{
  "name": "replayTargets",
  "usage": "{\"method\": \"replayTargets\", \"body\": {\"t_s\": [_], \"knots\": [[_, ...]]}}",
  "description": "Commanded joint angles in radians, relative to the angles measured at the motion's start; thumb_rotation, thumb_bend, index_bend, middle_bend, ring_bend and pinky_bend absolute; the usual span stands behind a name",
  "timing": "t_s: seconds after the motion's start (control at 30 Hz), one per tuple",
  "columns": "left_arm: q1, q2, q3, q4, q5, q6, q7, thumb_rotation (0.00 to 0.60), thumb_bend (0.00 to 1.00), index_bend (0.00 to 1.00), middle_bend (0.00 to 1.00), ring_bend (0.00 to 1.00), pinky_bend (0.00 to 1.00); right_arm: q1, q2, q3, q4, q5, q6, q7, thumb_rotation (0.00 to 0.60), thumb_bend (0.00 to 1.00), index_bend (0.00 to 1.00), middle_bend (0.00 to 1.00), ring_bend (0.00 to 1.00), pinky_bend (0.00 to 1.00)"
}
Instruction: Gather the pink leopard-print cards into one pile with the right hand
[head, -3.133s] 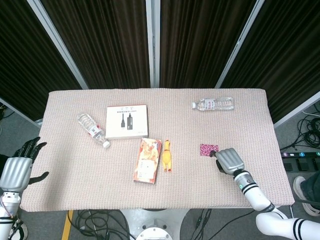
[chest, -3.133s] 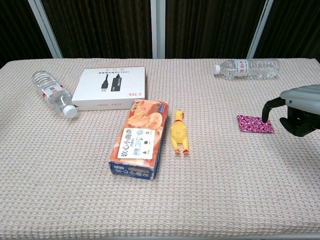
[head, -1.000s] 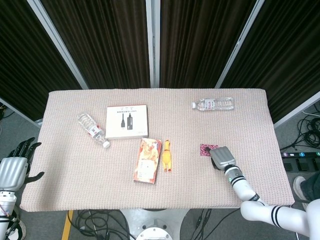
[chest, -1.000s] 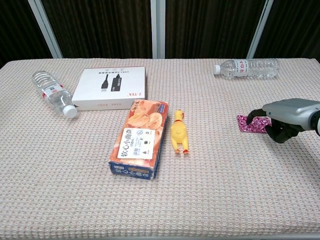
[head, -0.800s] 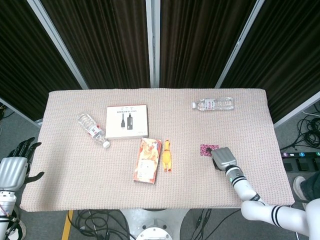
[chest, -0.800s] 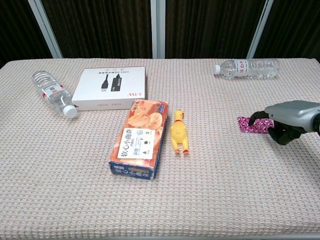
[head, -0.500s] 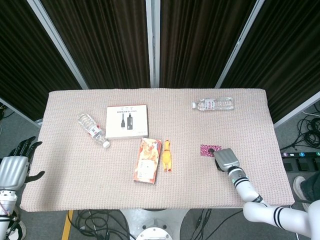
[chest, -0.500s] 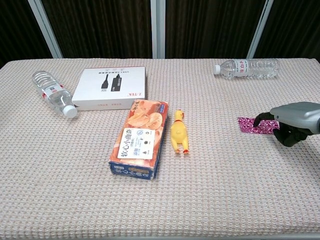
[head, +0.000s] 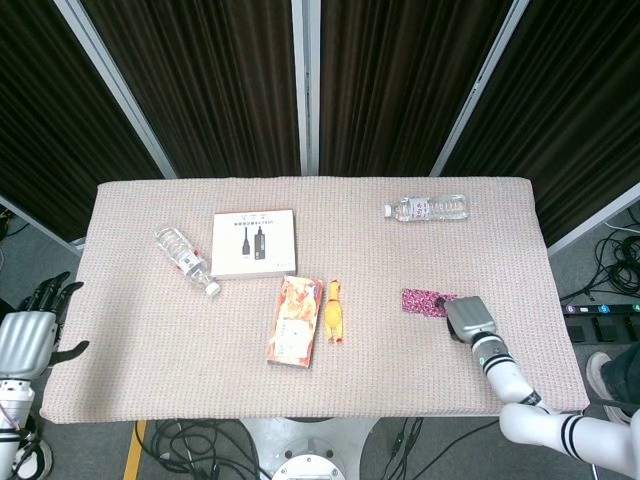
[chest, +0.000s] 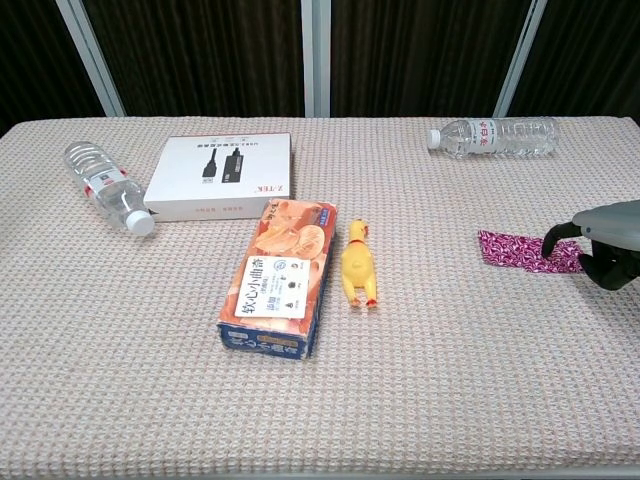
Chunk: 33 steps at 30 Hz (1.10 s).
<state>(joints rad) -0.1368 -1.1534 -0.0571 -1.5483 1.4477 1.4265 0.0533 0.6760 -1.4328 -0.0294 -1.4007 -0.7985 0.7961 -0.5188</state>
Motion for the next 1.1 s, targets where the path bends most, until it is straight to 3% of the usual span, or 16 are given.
{"method": "replayTargets", "body": {"t_s": [0.03,0.57,1.1], "knots": [[-0.001,-0.001,0.0,0.0,0.0,0.0,0.001,0.6,0.0,0.22,0.19,0.13,0.3,-0.003,0.004,-0.004,0.006,0.005,-0.003,0.002,0.6,0.71,0.25,1.0,1.0,1.0],[-0.004,-0.002,-0.004,-0.003,0.001,0.003,0.005,0.6,0.0,0.22,0.19,0.13,0.3,-0.014,0.037,0.031,-0.074,-0.087,0.056,0.056,0.6,0.71,0.25,1.0,1.0,1.0],[0.0,-0.002,-0.004,0.006,-0.001,0.005,-0.009,0.6,0.0,0.22,0.19,0.13,0.3,0.019,-0.016,0.029,-0.069,-0.02,0.029,0.002,0.6,0.71,0.25,1.0,1.0,1.0]]}}
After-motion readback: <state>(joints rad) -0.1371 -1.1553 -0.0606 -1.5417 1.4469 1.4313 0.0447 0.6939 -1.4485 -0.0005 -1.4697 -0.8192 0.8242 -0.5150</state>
